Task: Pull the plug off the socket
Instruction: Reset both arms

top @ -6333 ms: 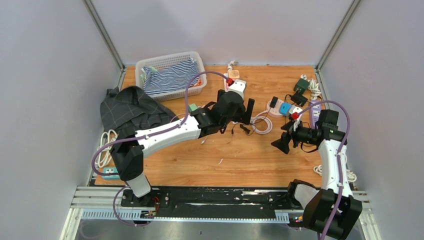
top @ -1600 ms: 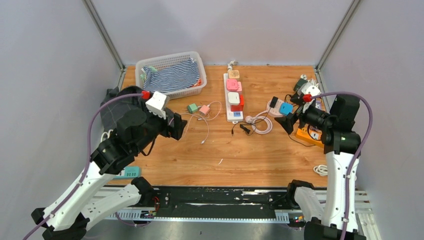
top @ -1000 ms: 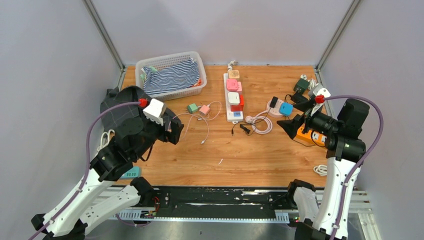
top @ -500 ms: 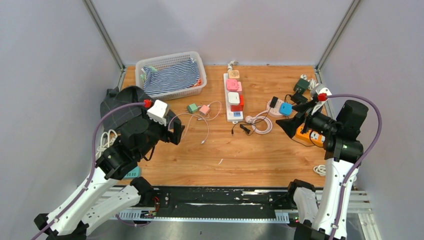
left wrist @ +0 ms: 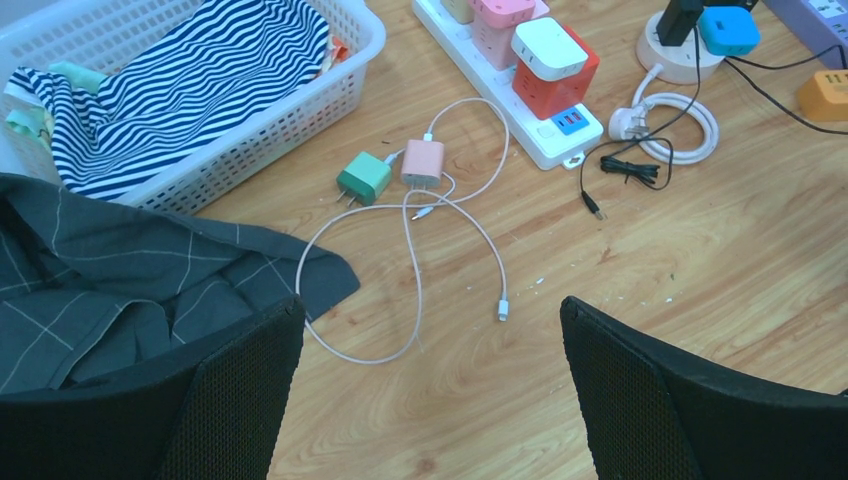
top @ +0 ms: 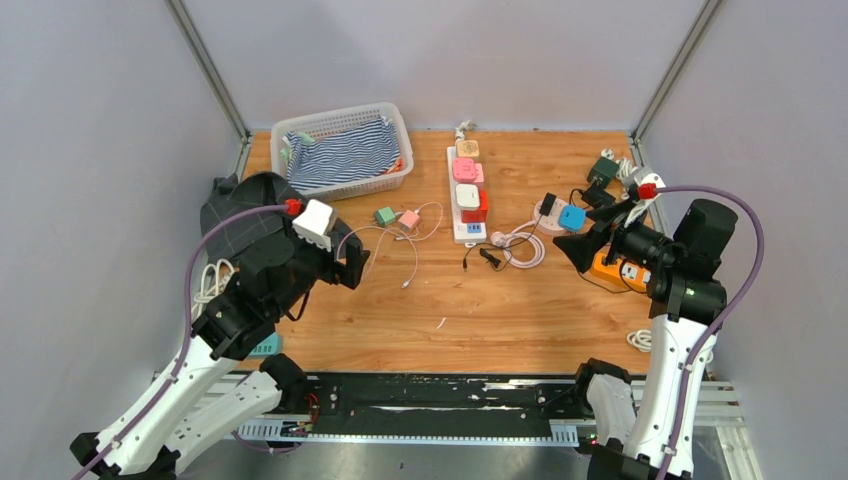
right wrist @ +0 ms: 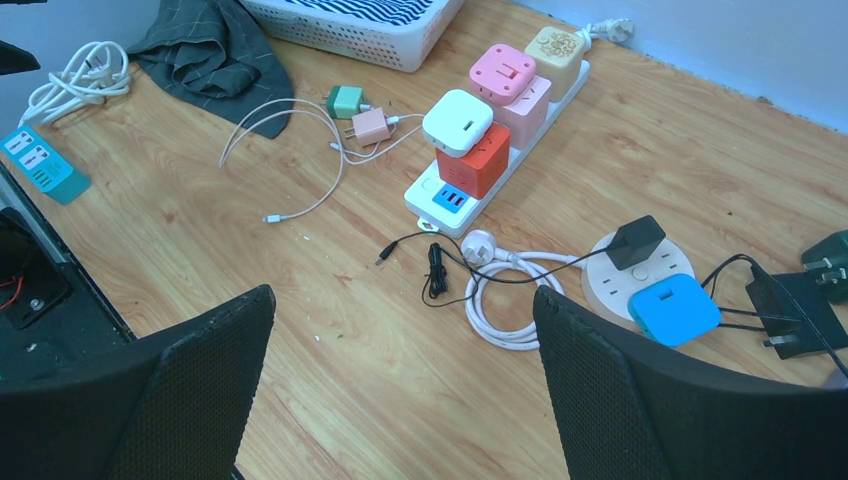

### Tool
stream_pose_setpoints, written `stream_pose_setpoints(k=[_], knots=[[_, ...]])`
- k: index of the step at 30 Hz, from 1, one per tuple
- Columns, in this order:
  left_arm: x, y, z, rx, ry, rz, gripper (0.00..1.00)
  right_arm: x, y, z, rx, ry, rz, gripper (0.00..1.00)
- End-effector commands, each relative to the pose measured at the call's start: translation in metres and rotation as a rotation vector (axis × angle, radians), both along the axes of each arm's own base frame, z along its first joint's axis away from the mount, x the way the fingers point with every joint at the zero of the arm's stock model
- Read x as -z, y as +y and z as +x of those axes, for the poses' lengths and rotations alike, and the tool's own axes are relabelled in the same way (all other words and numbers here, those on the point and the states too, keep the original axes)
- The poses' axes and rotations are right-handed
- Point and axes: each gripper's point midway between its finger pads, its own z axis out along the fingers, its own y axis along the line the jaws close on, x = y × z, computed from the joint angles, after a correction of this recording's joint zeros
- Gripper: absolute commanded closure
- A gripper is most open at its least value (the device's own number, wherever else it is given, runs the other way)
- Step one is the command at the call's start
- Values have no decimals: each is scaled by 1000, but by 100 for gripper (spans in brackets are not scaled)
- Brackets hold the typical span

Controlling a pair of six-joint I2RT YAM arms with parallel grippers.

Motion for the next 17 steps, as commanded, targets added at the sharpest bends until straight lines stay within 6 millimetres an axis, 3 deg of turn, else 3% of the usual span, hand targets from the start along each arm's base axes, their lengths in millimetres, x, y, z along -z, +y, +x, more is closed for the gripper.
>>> stream_pose_setpoints(k=[1, 17], knots=[[2, -1, 1, 13, -6, -7, 0, 2, -6, 3, 32, 5, 5, 0], [8, -3, 0, 22, 7, -1, 0, 4, -11, 6, 61, 10, 9, 0]])
